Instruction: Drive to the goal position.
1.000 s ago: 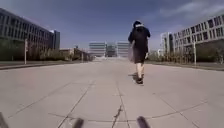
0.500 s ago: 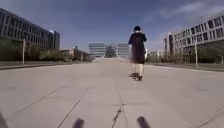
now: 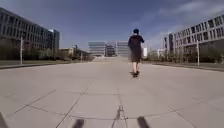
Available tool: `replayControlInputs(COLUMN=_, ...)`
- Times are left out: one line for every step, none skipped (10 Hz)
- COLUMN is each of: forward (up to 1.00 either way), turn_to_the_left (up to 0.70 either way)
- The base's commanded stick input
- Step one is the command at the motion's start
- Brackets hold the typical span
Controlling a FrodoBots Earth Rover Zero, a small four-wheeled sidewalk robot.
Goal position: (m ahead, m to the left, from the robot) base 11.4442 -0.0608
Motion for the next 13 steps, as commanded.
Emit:
replayControlInputs(forward=0.70, turn_to_the_left=0.00)
replayControlInputs(forward=0.70, turn_to_the_left=0.00)
replayControlInputs(forward=0.70, turn_to_the_left=0.00)
replayControlInputs(forward=0.70, turn_to_the_left=0.00)
replayControlInputs(forward=0.70, turn_to_the_left=0.00)
replayControlInputs(forward=0.70, turn_to_the_left=0.00)
replayControlInputs(forward=0.70, turn_to_the_left=0.00)
replayControlInputs(forward=0.70, turn_to_the_left=0.00)
replayControlInputs(forward=0.70, turn_to_the_left=0.00)
replayControlInputs(forward=0.70, turn_to_the_left=0.00)
replayControlInputs(forward=0.70, turn_to_the_left=0.00)
replayControlInputs(forward=0.70, turn_to_the_left=0.00)
replayControlInputs(forward=0.70, turn_to_the_left=0.00)
